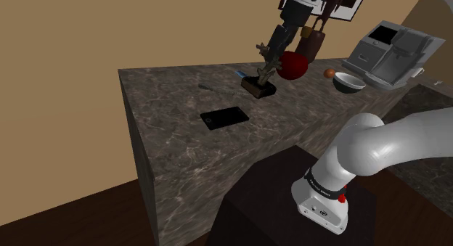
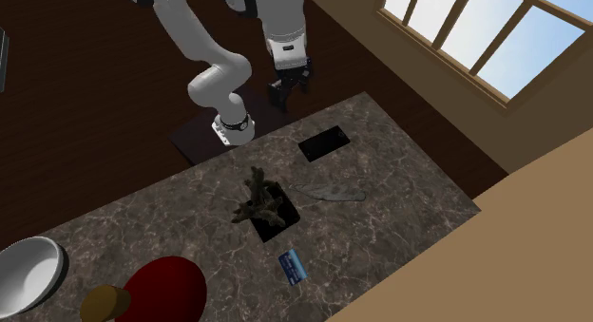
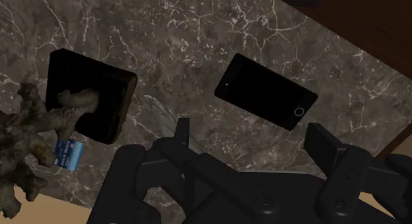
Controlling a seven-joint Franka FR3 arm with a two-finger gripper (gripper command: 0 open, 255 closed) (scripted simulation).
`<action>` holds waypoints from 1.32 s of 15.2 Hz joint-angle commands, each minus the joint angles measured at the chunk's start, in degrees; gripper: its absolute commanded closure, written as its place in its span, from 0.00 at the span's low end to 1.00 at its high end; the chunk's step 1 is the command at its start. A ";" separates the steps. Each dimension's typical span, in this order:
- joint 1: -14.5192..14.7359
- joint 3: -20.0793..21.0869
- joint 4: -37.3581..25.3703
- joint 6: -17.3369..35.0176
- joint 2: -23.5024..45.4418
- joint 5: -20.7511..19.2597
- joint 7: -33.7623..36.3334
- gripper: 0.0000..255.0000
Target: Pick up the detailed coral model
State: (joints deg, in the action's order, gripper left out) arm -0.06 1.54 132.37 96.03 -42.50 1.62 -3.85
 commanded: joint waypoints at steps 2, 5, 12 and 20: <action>-0.43 -0.84 -1.17 -0.18 1.82 -0.86 -1.10 0.00; -1.63 -3.23 -5.03 -0.78 7.44 -3.28 -4.31 0.00; -4.07 -8.02 -16.14 -2.81 21.44 -7.92 -11.46 0.00; -6.83 -12.39 -32.93 -6.72 39.00 -11.41 -19.56 0.00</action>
State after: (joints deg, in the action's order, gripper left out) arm -6.54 -10.40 101.34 89.76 -5.55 -9.36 -22.43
